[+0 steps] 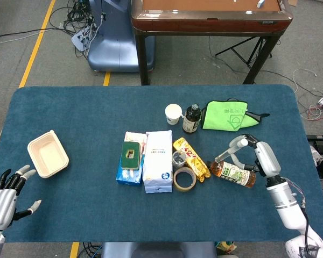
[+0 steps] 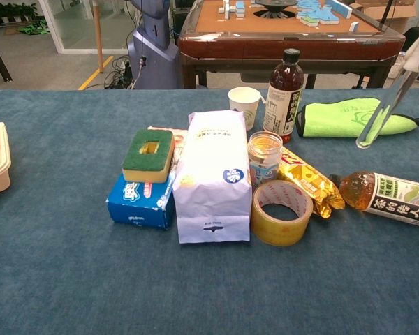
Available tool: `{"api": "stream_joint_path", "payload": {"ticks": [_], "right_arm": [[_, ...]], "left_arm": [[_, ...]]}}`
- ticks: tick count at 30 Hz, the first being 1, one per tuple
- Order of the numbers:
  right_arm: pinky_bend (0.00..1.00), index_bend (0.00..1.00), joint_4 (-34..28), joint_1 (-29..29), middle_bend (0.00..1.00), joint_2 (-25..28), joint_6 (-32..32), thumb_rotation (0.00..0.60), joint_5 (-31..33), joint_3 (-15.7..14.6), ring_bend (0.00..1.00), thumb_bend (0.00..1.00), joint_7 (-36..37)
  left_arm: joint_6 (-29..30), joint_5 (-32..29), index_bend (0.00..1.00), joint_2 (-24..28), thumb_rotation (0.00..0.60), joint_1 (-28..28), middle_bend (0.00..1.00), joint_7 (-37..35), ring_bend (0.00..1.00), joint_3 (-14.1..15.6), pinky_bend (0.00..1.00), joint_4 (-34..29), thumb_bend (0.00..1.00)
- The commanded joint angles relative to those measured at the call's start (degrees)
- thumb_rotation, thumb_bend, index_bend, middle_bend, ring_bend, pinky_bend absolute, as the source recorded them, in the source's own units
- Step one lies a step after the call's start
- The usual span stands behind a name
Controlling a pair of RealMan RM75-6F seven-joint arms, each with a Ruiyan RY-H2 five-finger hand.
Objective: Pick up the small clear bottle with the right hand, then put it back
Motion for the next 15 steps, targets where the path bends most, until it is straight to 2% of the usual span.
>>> {"api": "stream_joint_path", "payload": {"ticks": [1, 7, 15], "right_arm": [[0.31, 0.56, -3.3, 0.9, 0.43, 1.3, -2.6, 0.6, 0.5, 0.0, 0.28, 0.52, 3.7], [0.31, 0.56, -3.8, 2.6, 0.43, -1.3, -2.2, 0.6, -0.5, 0.9, 0.28, 0.52, -1.2], [0.31, 0.56, -3.1, 6.1, 0.43, -5.5, -4.3, 0.6, 1.4, 3.4, 0.28, 0.52, -4.3]], "left_arm": [[0.0, 0.0, 0.17, 0.0, 0.6, 0.0, 0.09, 0.0, 0.16, 0.1, 0.0, 0.0, 0.23], [-0.1, 0.1, 0.17, -0.1, 0.6, 0.1, 0.09, 0.0, 0.16, 0.2, 0.0, 0.1, 0.23], [0.5, 0.2, 0.17, 0.1, 0.6, 0.3, 0.09, -0.4, 0.16, 0.1, 0.0, 0.1, 0.23]]}}
